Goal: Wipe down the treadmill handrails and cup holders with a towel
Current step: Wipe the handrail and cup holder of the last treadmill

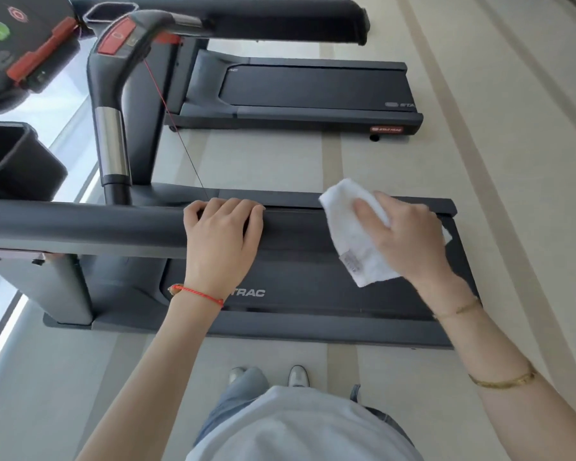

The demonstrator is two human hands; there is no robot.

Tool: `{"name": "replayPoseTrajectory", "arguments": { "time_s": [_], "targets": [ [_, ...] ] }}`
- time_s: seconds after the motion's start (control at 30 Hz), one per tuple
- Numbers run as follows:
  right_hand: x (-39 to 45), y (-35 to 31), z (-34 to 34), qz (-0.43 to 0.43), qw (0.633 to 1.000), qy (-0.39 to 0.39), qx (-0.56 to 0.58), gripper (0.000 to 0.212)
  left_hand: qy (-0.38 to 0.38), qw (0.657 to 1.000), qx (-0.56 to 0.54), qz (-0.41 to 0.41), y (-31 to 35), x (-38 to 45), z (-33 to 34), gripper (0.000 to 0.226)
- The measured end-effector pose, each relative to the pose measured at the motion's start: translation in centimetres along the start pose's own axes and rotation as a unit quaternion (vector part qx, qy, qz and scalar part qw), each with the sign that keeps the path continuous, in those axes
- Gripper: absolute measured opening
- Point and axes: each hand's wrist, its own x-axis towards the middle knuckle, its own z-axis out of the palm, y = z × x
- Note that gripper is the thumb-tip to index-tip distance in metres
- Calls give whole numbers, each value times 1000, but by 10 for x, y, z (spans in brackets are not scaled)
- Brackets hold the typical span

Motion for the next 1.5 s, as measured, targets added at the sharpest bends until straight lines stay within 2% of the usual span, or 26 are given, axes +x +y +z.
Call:
{"name": "replayPoseTrajectory", "arguments": {
  "time_s": [0.03,0.1,0.17,0.23,0.33,0.4,0.47,0.53,0.57,0.6,0.67,0.73,0.77,0.83,0.9,1.0,1.03,1.1,1.2,1.27,1.3,1.33,1.4,1.5],
  "targets": [
    [3,5,-3,46,998,-25,39,47,-1,1000,2,0,0,0,0,41],
    [4,7,-2,74,996,-31,49,46,2,1000,5,3,0,0,1,41],
    [-6,1,3,51,998,10,30,41,6,1000,2,4,0,0,2,39],
    [-22,-2,10,-7,997,77,29,30,12,1000,1,7,-1,-1,2,39],
    [-39,-1,16,-53,992,97,57,23,13,1000,-2,9,-1,-1,1,38],
    [-30,-2,13,-24,996,78,43,25,10,1000,-4,6,0,-1,1,39],
    [-8,-3,6,38,999,12,23,38,6,1000,-11,1,0,1,0,40],
    [9,-4,-1,106,991,-59,61,50,-4,1000,-28,-5,1,5,-1,40],
    [11,-4,-2,131,986,-63,77,53,-10,999,-38,-6,1,7,-1,41],
    [8,-4,-1,144,985,-43,85,52,-15,999,-47,-5,1,8,-1,41],
    [-11,-4,5,157,979,47,121,42,-16,998,-53,-2,2,8,0,40],
    [-34,-3,12,172,957,114,207,25,-9,999,-51,7,2,6,1,37],
    [-42,-2,14,179,945,123,244,21,-4,999,-47,11,1,4,2,36],
    [-45,4,11,198,934,96,283,15,1,999,-44,14,1,2,2,34],
    [-32,12,-2,231,915,18,331,11,-1,999,-51,14,2,3,1,34],
    [-8,21,-24,296,843,-135,428,16,-10,998,-50,20,1,4,0,35],
    [-6,24,-24,297,838,-161,429,19,-14,999,-47,22,1,5,0,36],
    [-7,28,-19,288,857,-150,400,21,-22,998,-44,26,1,7,0,38],
    [-6,23,-15,241,914,-101,311,15,-31,998,-34,38,4,9,3,44],
    [4,9,-15,152,967,-130,160,30,-35,998,-31,44,6,12,4,46],
    [10,-2,-15,107,981,-143,71,37,-37,998,-35,46,6,14,4,46],
    [17,-13,-12,71,986,-150,-4,41,-40,997,-39,47,6,16,4,46],
    [25,-31,-5,35,984,-156,-81,40,-42,997,-43,50,6,20,5,45],
    [17,-35,5,-12,991,-103,-84,43,-45,996,-49,54,6,24,6,47]
  ]
}}
